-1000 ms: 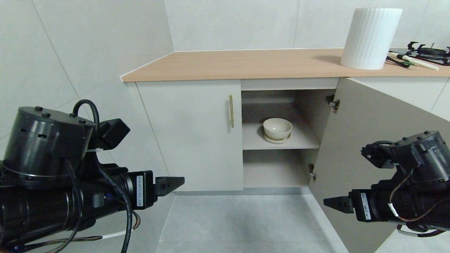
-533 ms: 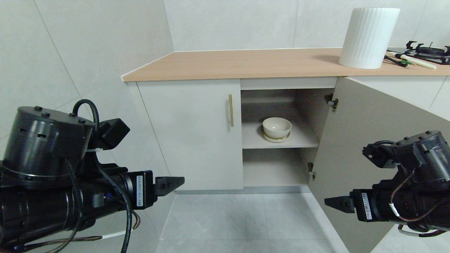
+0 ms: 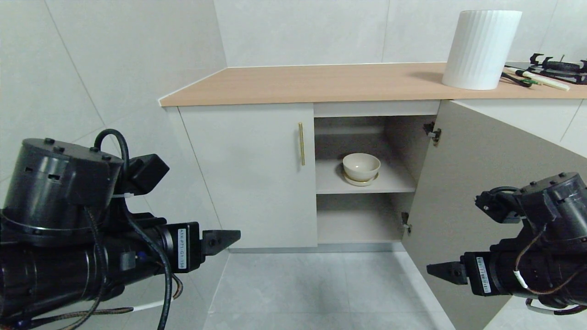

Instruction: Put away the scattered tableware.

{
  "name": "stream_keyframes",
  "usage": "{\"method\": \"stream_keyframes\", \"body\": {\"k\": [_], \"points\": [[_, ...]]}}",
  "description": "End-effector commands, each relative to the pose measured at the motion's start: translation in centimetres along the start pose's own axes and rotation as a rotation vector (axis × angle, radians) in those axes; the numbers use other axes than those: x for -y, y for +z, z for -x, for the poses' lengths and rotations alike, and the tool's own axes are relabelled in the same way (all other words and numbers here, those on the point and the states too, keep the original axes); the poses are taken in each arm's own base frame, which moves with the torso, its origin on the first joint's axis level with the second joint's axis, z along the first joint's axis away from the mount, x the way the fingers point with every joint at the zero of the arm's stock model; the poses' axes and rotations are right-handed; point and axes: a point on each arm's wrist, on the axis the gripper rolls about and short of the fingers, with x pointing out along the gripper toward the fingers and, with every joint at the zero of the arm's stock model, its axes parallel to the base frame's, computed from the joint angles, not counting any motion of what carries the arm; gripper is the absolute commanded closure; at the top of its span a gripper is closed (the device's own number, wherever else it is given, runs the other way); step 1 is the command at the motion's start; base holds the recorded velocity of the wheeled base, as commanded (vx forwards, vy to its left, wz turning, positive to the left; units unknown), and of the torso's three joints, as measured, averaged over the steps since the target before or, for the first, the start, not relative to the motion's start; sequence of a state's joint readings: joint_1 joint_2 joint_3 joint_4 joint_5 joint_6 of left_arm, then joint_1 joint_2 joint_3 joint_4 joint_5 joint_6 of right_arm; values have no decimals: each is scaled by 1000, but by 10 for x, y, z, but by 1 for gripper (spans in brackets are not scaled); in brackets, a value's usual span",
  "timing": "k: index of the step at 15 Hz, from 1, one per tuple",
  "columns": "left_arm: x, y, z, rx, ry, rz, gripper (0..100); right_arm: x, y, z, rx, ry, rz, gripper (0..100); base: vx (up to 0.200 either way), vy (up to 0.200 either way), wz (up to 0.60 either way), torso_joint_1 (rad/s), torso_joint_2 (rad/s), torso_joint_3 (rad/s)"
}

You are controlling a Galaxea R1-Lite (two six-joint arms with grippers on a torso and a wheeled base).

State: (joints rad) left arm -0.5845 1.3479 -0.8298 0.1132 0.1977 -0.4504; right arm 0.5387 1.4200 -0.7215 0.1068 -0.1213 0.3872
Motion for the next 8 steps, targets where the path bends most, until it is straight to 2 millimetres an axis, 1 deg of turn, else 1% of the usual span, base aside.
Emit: {"method": "stream_keyframes", "body": {"k": [1, 2, 3, 5, 8], "points": [[0, 0, -1, -1, 3, 0, 0, -2, 0, 5, 14, 13, 6, 0, 0, 0, 0, 0, 0, 0], [0, 0, -1, -1, 3, 0, 0, -2, 0, 6, 15, 15, 8, 0, 0, 0, 0, 0, 0, 0], [0, 0, -1, 1, 3, 0, 0, -1, -1, 7, 14, 13, 24, 0, 0, -200, 0, -2, 2, -12], [0, 1, 0, 4, 2, 1, 0, 0, -2, 12, 2, 10, 29, 0, -200, -200, 0, 0, 5, 7], [0, 0, 0, 1, 1, 1, 0, 0, -2, 14, 6, 12, 28, 0, 0, 0, 0, 0, 0, 0]]}}
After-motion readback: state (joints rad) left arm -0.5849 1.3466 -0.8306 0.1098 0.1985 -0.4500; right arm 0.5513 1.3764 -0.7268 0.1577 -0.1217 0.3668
